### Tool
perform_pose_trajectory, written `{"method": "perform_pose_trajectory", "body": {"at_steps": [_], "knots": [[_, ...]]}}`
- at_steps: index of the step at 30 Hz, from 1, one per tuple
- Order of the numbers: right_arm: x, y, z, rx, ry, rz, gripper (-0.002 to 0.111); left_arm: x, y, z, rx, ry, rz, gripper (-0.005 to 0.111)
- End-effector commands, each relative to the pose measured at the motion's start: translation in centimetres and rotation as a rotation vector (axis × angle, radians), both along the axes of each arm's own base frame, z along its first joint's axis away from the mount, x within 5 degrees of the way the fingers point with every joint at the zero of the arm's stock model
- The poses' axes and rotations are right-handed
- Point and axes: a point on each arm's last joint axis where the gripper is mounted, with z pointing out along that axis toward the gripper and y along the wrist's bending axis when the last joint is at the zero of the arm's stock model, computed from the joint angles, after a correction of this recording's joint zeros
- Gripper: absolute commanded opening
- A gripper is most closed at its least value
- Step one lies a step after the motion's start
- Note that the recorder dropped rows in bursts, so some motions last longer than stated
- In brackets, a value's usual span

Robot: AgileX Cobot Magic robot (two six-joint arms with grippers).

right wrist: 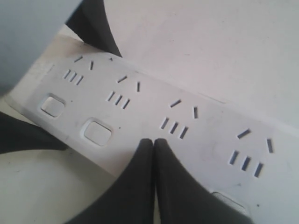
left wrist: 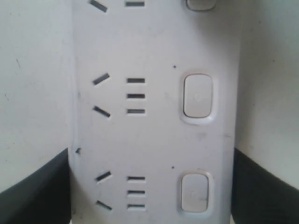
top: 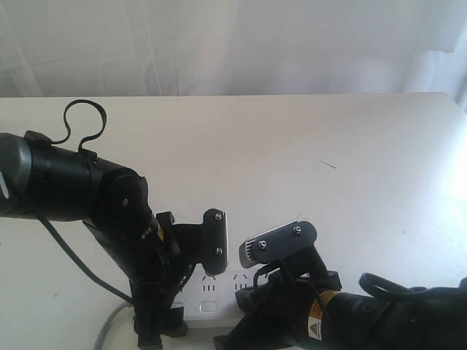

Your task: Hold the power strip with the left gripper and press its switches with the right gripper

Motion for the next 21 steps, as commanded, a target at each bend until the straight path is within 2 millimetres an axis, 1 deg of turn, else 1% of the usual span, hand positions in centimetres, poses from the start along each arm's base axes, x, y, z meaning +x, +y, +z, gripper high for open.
{"method": "perform_pose_trajectory", "body": {"at_steps": [1,6,10,15,21], "knots": [[-0.9,-0.8,-1.6,-0.129,0.111,0.02,0.0,-1.2,1.2,-2.6,0.118,0.106,-0.051,0.0],[-0.9,-0.9,-3.4,-0.182,0.162,0.011,0.0,-1.1,1.2,-2.6,0.117,0.105,-0.049,0.0],[-0.9,-0.7,-3.4,-0.163,0.158,0.001,0.0,-1.1,1.2,-2.6,0.117,0.105,-0.049,0.0],[-1.1,-0.1,-1.7,-0.091,0.097,0.022,0.0,-1.1,1.2,-2.6,0.117,0.105,-0.049,0.0],[-1.2,0.2,2.1,0.052,-0.014,0.034,0.0,-1.1,1.3,-2.6,0.134,0.102,-0.066,0.0]]}}
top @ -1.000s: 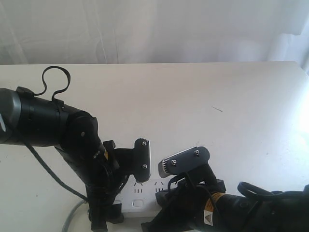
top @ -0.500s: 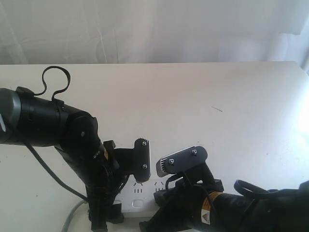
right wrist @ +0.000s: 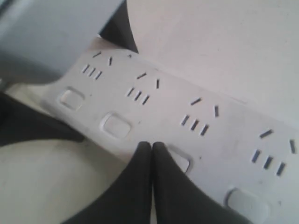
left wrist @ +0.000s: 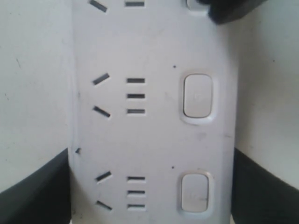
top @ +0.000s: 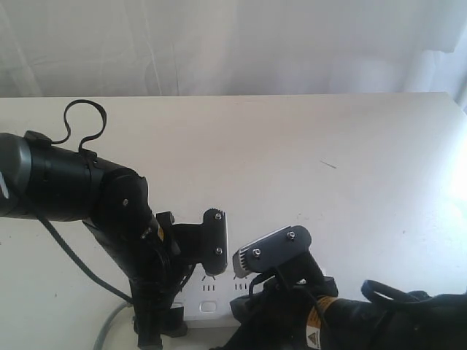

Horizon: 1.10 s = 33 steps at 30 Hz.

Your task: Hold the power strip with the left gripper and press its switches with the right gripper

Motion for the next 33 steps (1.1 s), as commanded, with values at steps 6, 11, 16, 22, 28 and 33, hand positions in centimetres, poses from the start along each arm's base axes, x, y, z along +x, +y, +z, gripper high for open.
{"method": "perform_pose_trajectory", "body": {"at_steps": [6,11,16,22,28,33], "knots": [[-0.4,-1.0,3.7,0.064,-0.105,-0.025,0.0,-1.3,1.5,-2.6,0.15,0.125,-0.075,0.0],[-0.2,-1.9,3.1,-0.034,-0.096,-0.078,0.0,-1.5,1.6,-2.6,0.163,0.141,-0.081,0.0],[-0.6,-3.0,2.2,-0.073,-0.084,-0.117,0.0,-1.6,1.8,-2.6,0.182,0.158,-0.091,0.0],[-1.0,-3.7,1.6,-0.092,-0.073,-0.123,0.0,-1.6,1.8,-2.6,0.182,0.158,-0.091,0.0],[-0.7,-3.7,1.8,-0.064,-0.096,-0.155,0.0,-1.6,1.8,-2.6,0.182,0.158,-0.091,0.0],[-0.6,-3.7,1.7,-0.06,-0.095,-0.168,0.0,-1.6,1.8,-2.6,0.182,0.158,-0.091,0.0]]}}
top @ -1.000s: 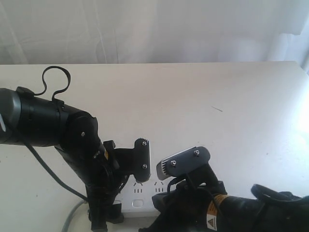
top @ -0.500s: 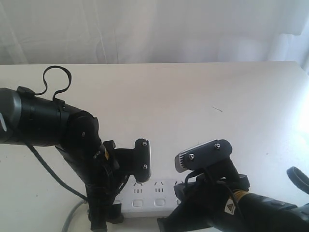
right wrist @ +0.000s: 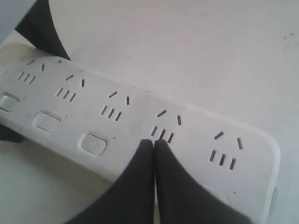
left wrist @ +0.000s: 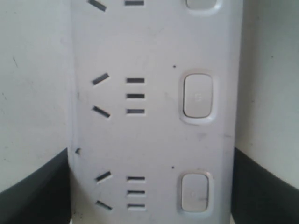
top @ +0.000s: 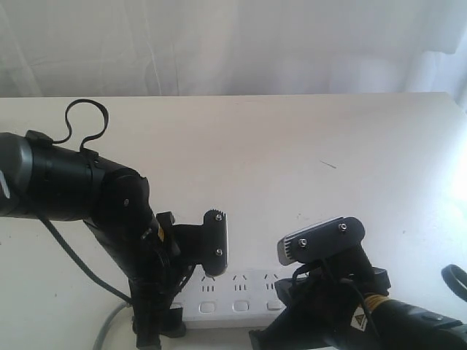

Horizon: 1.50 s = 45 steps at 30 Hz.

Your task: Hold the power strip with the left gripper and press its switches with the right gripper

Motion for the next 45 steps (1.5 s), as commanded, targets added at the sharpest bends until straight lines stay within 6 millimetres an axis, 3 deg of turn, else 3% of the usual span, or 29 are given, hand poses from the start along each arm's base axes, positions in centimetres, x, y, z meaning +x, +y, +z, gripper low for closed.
{"method": "perform_pose_trajectory", "body": {"at_steps": [1,16,45], "knots": [[0.1,0.0,-0.2,0.008,0.001,-0.019,0.0,-1.7,1.7,-2.7,0.17,0.157,-0.081,0.0],[0.2,0.8,-2.1,0.007,0.038,0.01,0.0,-1.6,1.7,-2.7,0.167,0.152,-0.075,0.0],[-0.4,0.6,-3.2,-0.053,0.136,0.025,0.0,-1.6,1.6,-2.7,0.165,0.148,-0.071,0.0]]}}
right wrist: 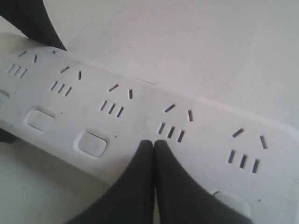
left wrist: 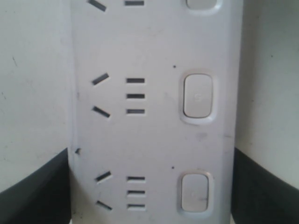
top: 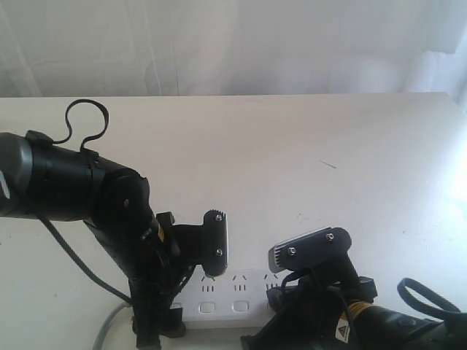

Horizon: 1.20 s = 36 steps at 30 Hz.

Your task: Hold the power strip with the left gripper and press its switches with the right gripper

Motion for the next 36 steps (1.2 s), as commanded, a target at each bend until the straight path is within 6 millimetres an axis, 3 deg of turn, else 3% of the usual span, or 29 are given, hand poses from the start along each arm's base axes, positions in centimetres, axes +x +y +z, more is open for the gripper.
{"method": "perform_pose_trajectory", "body": {"at_steps": [1,11,16,21,28,31,36], "knots": [[-0.7,-0.2,-1.2,-0.071,0.101,0.033,0.0,-1.6,1.6,-2.7,0.163,0.147,-0.074,0.0],[-0.9,-0.3,-3.1,-0.144,0.159,0.038,0.0,-1.5,1.6,-2.7,0.161,0.144,-0.074,0.0],[-0.8,-0.3,-2.8,-0.129,0.136,0.035,0.0,-1.5,1.6,-2.7,0.16,0.142,-0.074,0.0],[-0.5,-0.1,-1.3,-0.066,0.075,0.031,0.0,-1.5,1.6,-2.7,0.16,0.142,-0.074,0.0],[-0.4,-0.3,4.1,0.121,-0.121,0.038,0.0,-1.5,1.6,-2.7,0.16,0.143,-0.074,0.0],[-0.7,-1.0,4.7,0.143,-0.163,0.025,0.0,-1.6,1.6,-2.7,0.164,0.149,-0.075,0.0],[-1.0,-3.2,3.3,0.061,-0.159,-0.081,0.0,-1.6,1.6,-2.7,0.164,0.149,-0.075,0.0]]}}
